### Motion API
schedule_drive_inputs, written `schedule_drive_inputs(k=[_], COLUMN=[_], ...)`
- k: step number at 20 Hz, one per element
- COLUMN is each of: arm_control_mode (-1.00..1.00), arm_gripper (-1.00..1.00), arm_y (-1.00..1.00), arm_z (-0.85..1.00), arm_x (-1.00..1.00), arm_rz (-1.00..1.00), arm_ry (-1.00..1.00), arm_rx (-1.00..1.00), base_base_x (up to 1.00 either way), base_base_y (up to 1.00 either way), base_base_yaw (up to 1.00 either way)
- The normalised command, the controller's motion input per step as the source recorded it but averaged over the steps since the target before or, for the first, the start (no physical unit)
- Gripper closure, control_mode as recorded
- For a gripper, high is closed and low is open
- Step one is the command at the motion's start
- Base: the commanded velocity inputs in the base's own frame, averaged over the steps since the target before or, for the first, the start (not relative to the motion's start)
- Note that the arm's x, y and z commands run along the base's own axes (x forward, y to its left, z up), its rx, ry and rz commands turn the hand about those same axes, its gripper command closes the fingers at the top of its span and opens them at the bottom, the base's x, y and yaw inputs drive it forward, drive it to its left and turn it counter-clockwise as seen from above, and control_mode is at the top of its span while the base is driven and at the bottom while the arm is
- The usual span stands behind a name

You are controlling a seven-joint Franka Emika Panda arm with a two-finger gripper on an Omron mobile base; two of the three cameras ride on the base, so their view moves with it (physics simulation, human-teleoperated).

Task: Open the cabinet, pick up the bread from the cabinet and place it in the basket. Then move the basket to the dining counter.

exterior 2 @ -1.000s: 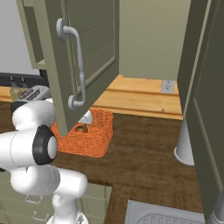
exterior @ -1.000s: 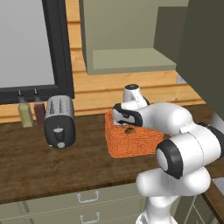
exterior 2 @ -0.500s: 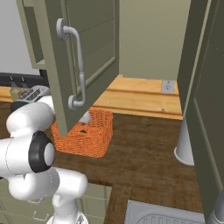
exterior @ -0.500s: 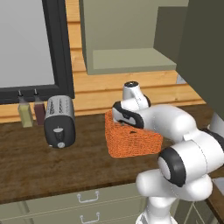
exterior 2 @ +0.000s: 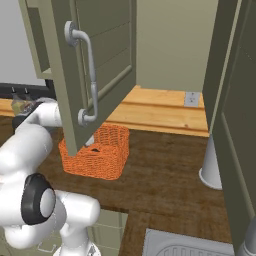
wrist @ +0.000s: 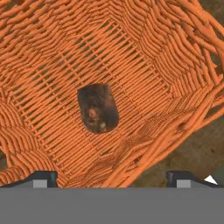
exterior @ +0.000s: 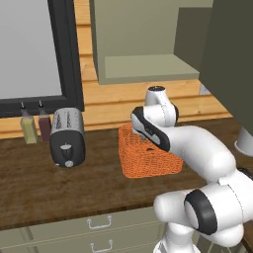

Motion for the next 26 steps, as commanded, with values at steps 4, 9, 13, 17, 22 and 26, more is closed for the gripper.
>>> schedule_drive_inputs(k=[4,9,13,17,22,26], arm_control_mode=[-1.00,-1.00,-1.00,-1.00,-1.00,-1.00], arm_gripper=[-1.00,-1.00,-1.00,-1.00,-1.00,-1.00], arm_y=[-0.03,0.04,0.19,0.25,0.29,0.26], arm_z=[0.07,0.01,0.00,0.00,0.00,0.00], arm_x=[-0.52,-0.12,0.00,0.00,0.00,0.00], arm_rz=[-0.35,-0.46,-0.47,-0.50,-0.57,-0.49], arm_ry=[0.12,0.09,0.00,0.00,0.00,0.03], arm_rx=[0.14,0.07,0.02,0.00,0.00,0.00], base_base_x=[0.00,0.00,0.00,0.00,0.00,0.00], base_base_y=[0.00,0.00,0.00,0.00,0.00,0.00], base_base_yaw=[0.00,0.00,0.00,0.00,0.00,0.00])
